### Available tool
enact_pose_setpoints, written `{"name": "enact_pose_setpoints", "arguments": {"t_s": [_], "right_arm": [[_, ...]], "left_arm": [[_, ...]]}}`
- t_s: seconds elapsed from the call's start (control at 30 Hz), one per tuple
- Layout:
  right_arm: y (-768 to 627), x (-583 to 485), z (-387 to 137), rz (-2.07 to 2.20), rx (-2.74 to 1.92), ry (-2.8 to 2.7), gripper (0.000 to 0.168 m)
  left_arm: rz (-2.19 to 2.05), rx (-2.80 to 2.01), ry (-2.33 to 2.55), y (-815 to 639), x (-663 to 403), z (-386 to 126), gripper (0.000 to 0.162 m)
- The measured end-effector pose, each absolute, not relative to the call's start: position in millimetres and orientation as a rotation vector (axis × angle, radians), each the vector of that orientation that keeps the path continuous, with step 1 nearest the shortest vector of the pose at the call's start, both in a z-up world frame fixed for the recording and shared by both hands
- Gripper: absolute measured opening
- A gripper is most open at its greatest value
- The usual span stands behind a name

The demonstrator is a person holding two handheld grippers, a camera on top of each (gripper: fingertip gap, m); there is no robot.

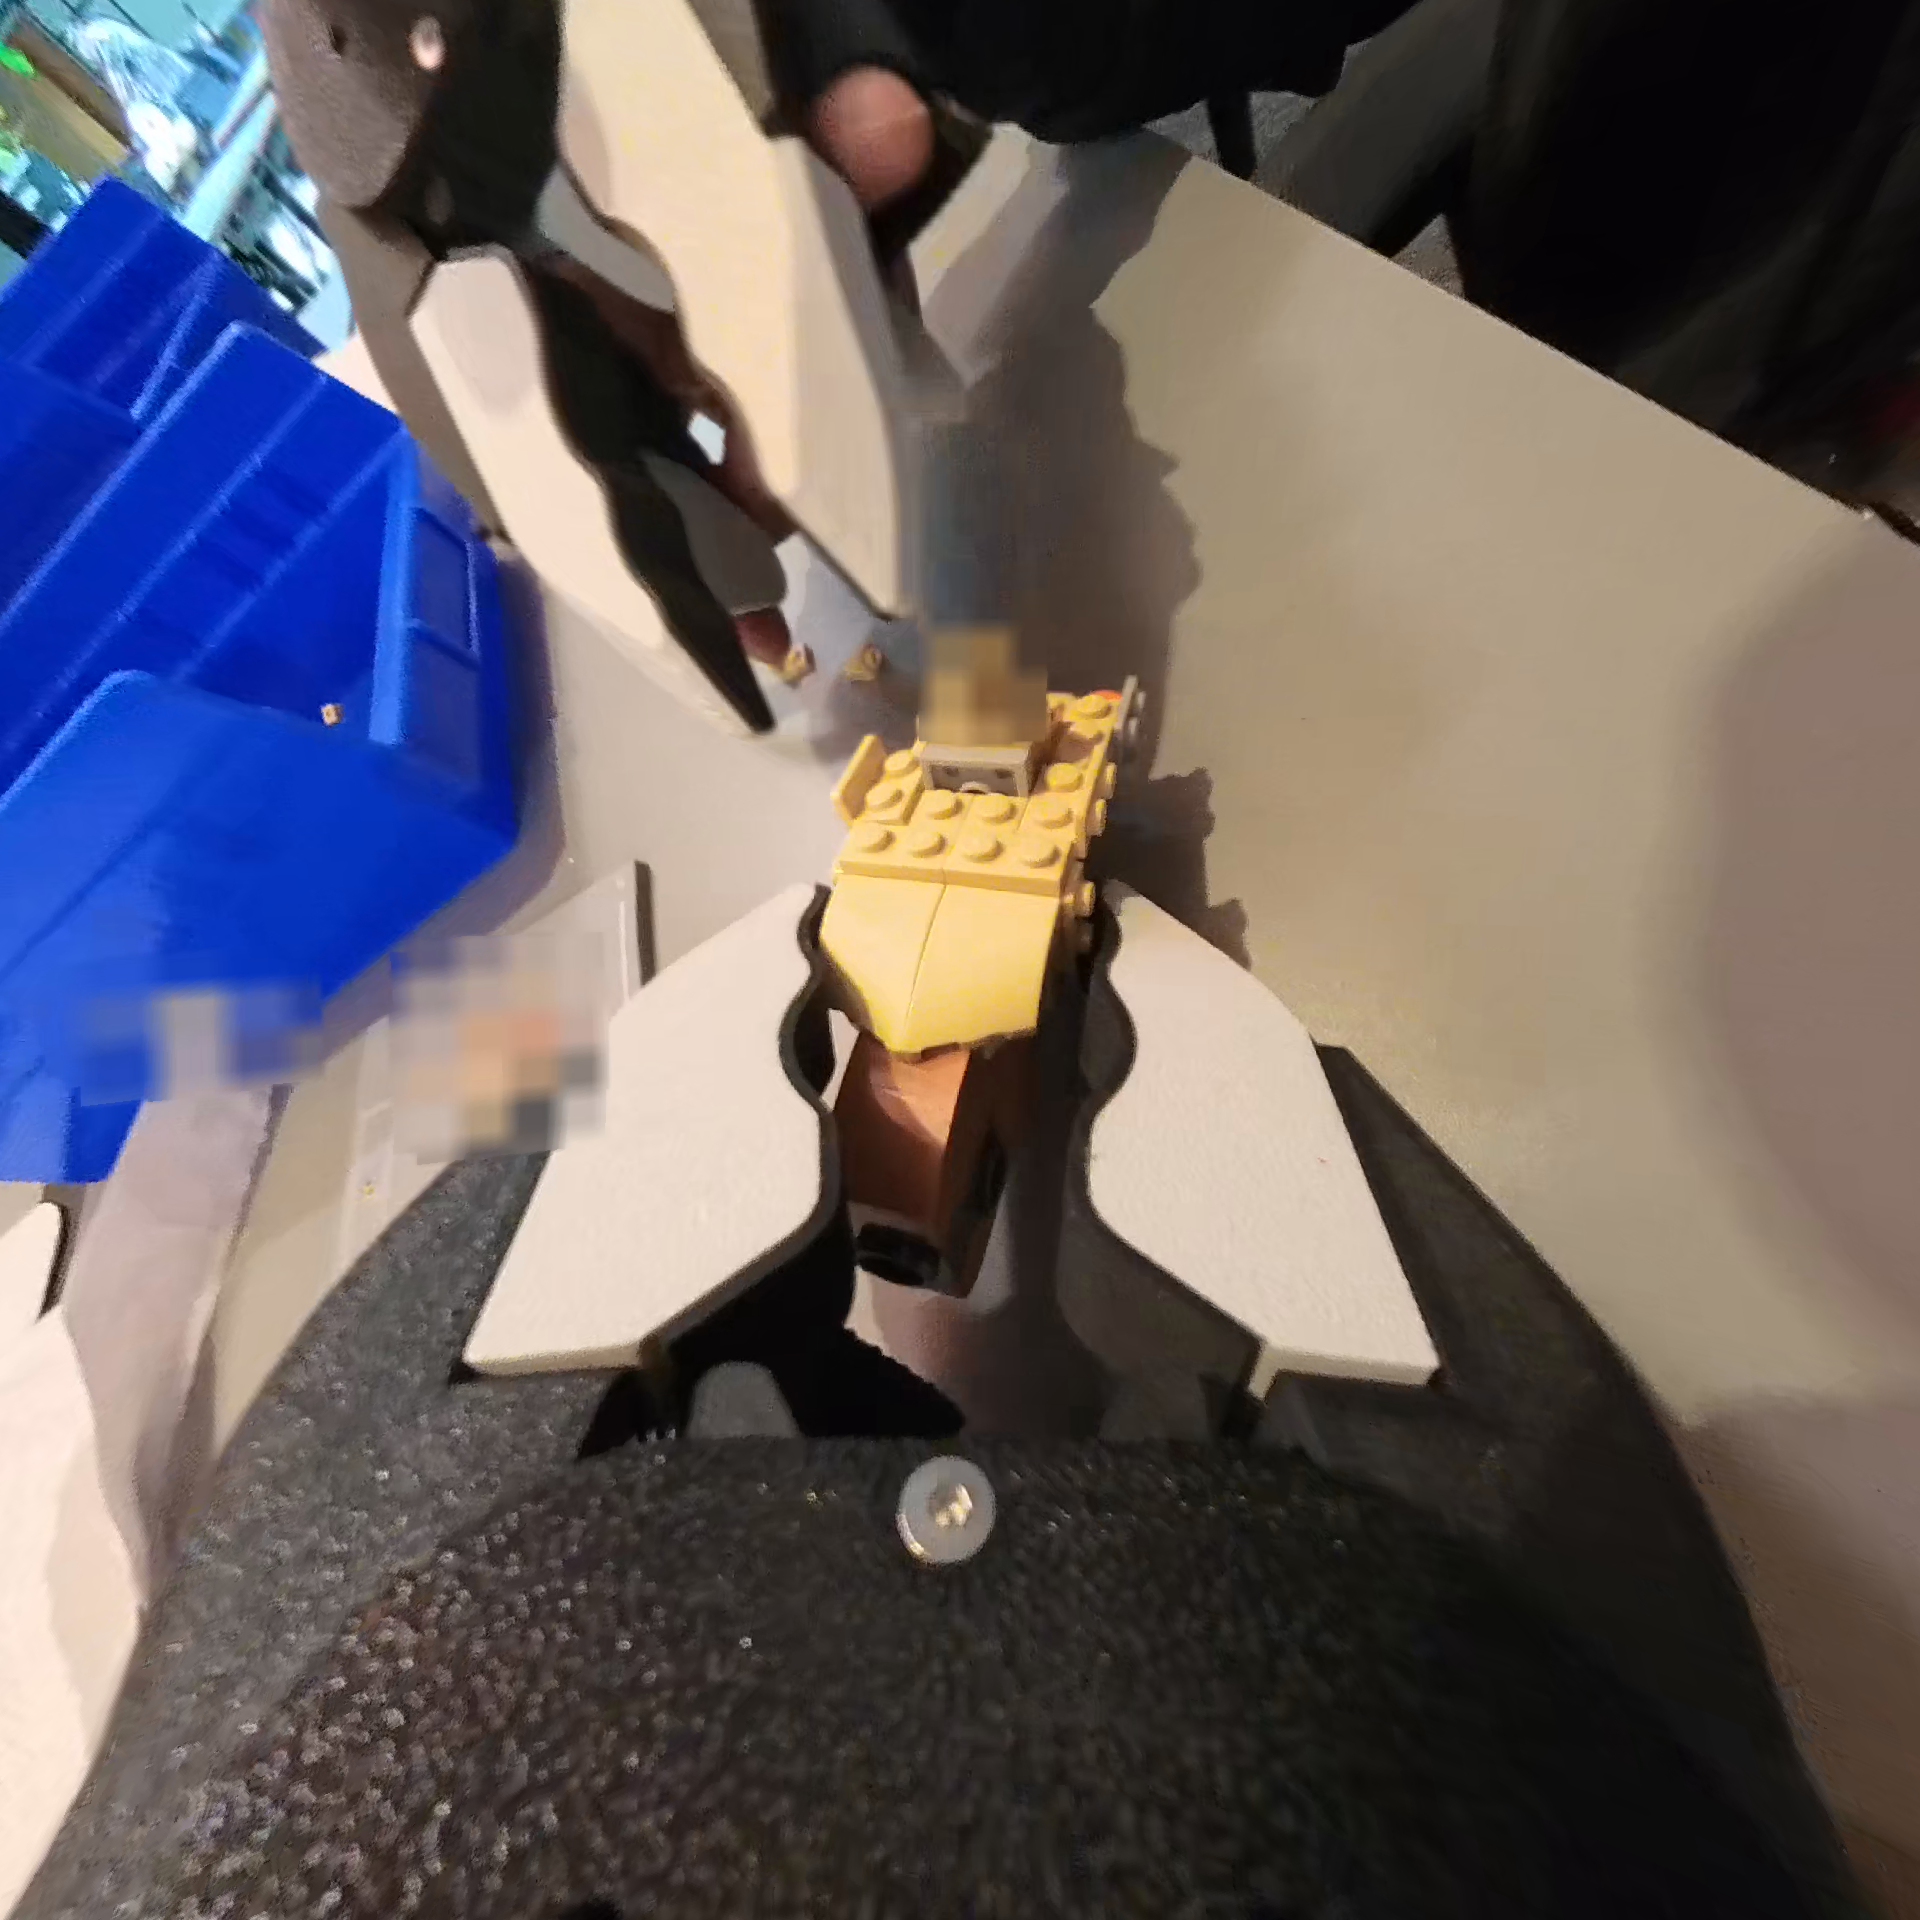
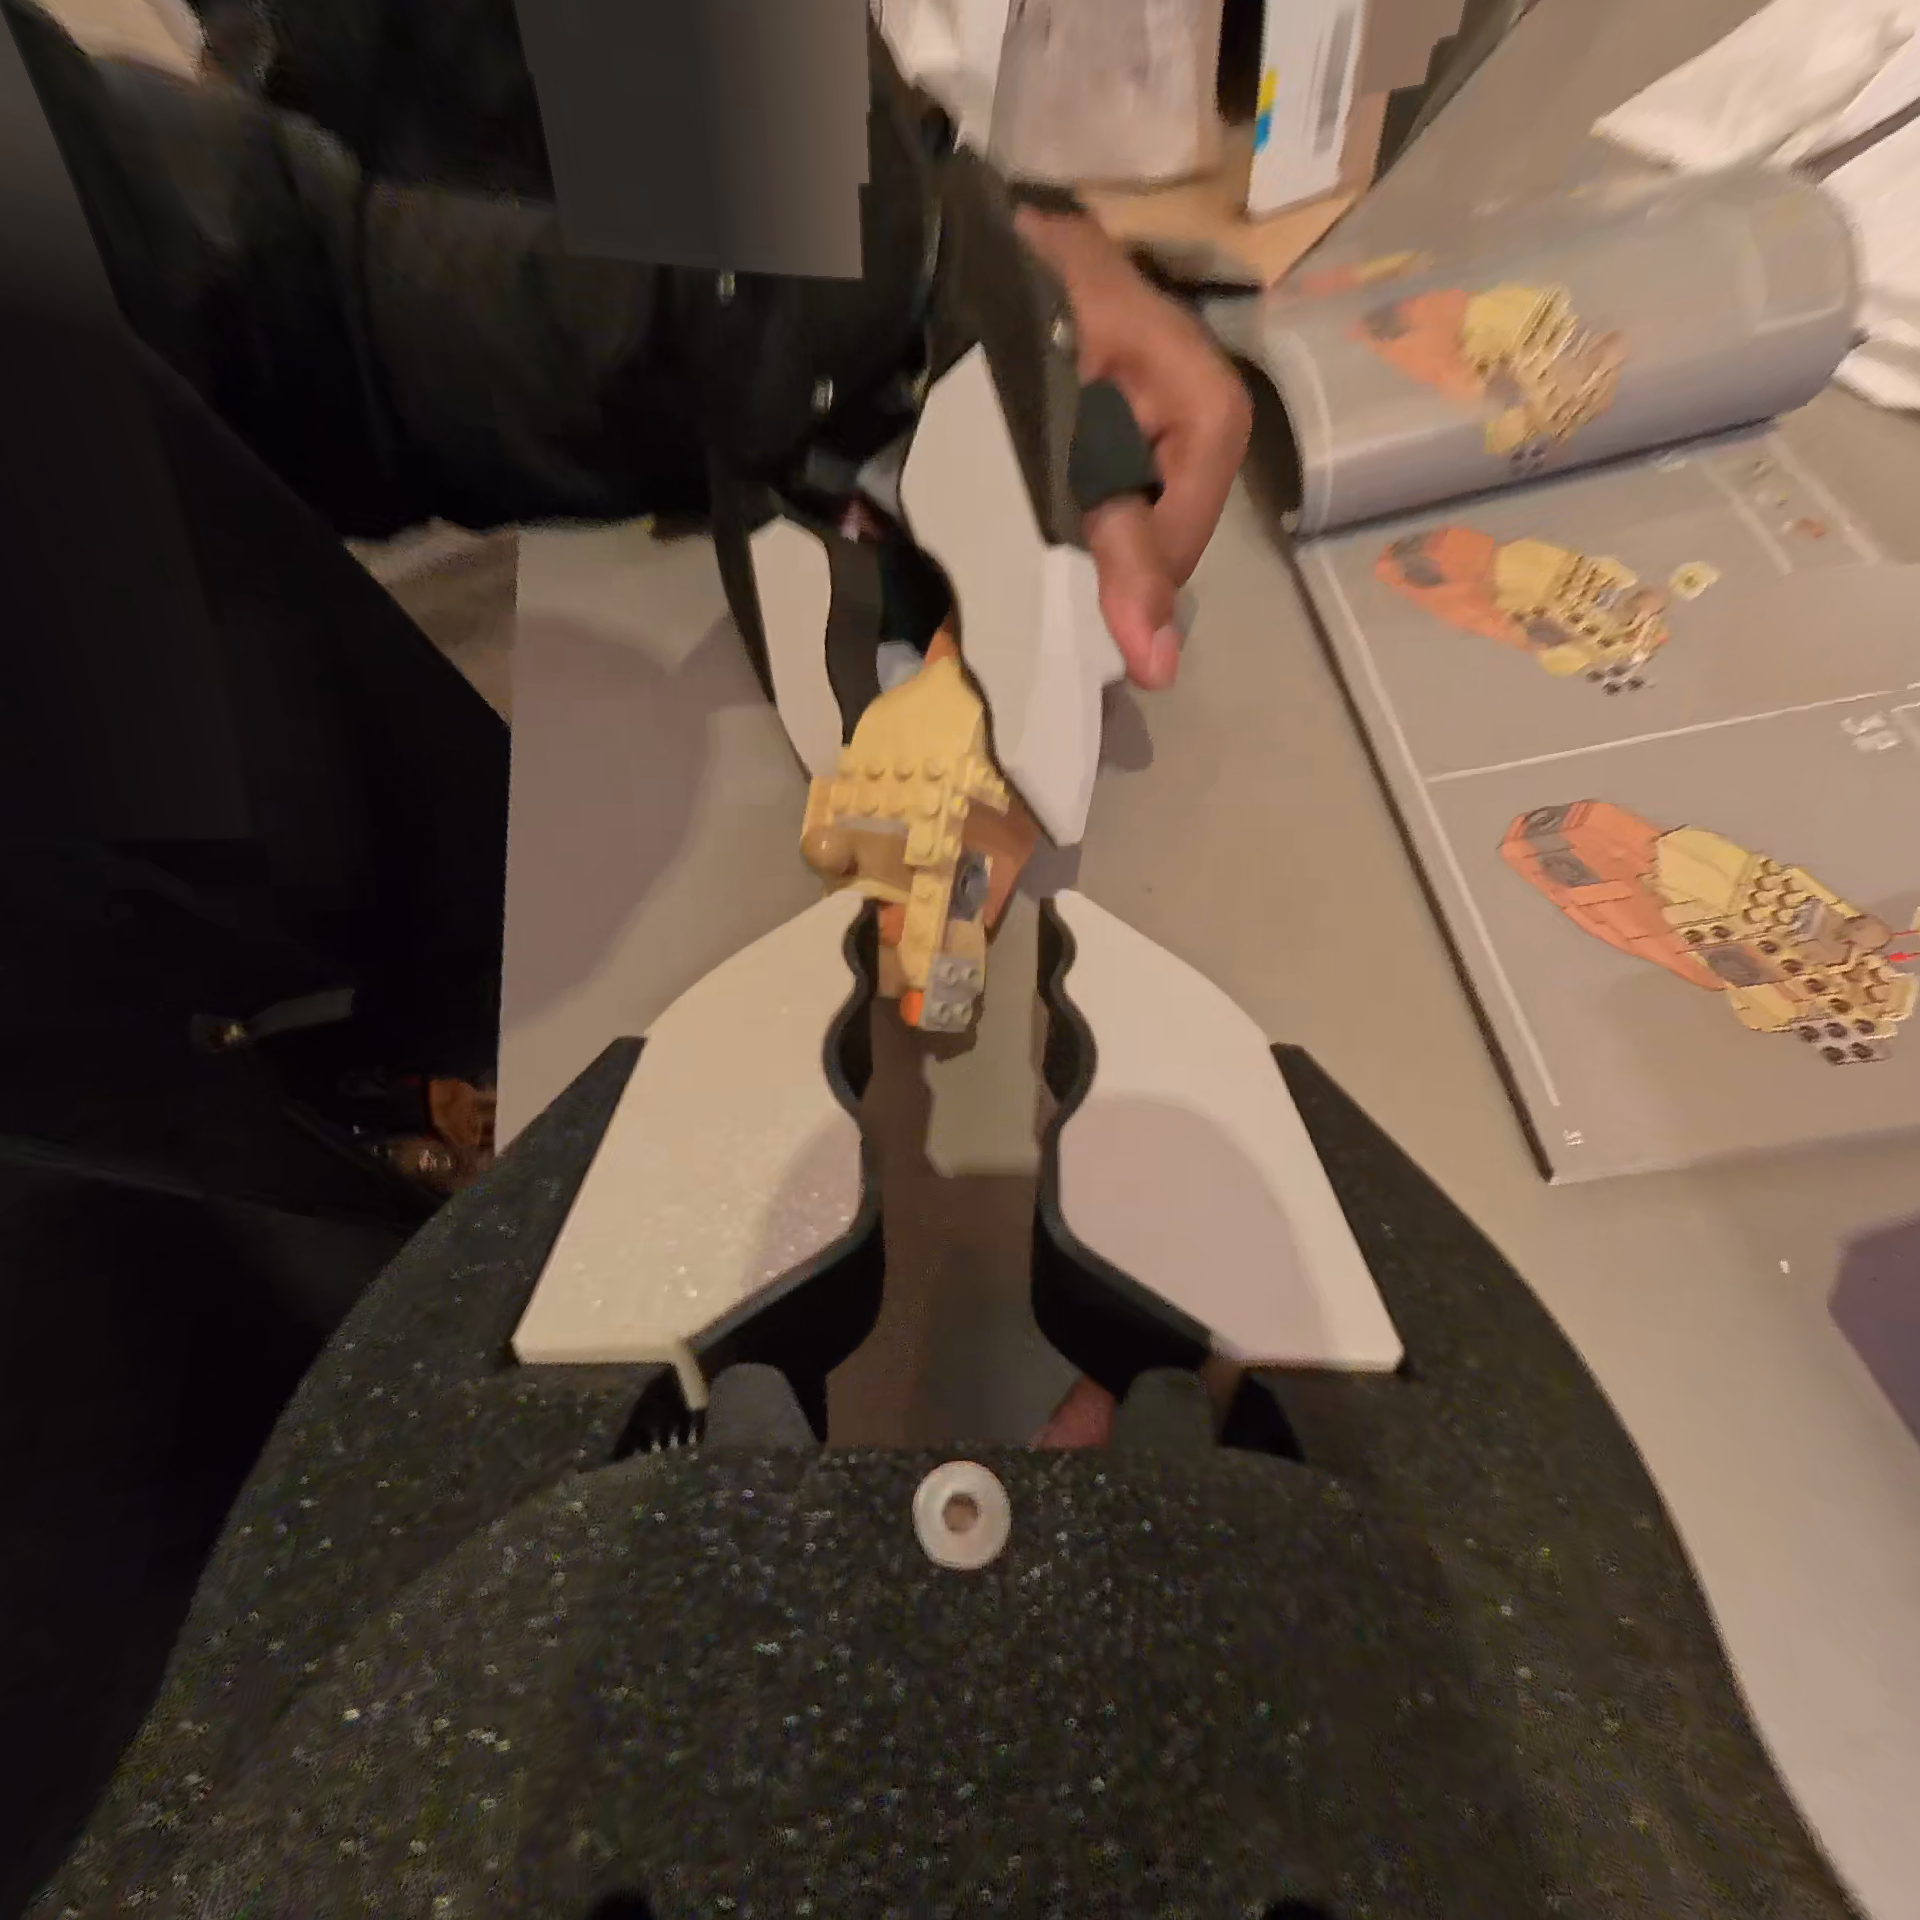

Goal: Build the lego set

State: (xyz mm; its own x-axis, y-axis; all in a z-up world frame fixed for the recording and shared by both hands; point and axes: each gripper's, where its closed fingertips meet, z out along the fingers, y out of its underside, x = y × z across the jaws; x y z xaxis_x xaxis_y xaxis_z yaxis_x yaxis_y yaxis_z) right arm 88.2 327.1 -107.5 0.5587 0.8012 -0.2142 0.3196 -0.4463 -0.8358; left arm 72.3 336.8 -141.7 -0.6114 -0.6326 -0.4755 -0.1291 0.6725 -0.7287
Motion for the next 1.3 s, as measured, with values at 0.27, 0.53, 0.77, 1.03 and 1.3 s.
{"name": "enact_pose_setpoints", "arguments": {"t_s": [0.27, 0.53, 0.77, 1.03, 1.3], "right_arm": [[344.2, 86.7, -109.8, 0.8, -2.046, -0.813, 0.016], [339.2, 76.6, -110.3, 0.88, -2.04, -0.878, 0.012], [338.2, 75.5, -110.9, 0.817, -2.052, -0.908, 0.001], [338.9, 75.7, -111.7, 0.719, -2.074, -0.928, 0.001], [338.8, 74.8, -112.1, 0.629, -2.095, -0.953, 0.001]], "left_arm": [[-0.848, -0.534, 2.114, 336.2, 71.7, -140.0, 0.046], [-0.845, -0.56, 2.12, 337.3, 72.3, -140.6, 0.045], [-0.836, -0.612, 2.131, 339.0, 72.9, -142.2, 0.045], [-0.816, -0.646, 2.146, 339.8, 73.2, -143.9, 0.045], [-0.794, -0.678, 2.159, 340.8, 73.9, -145.4, 0.045]]}}
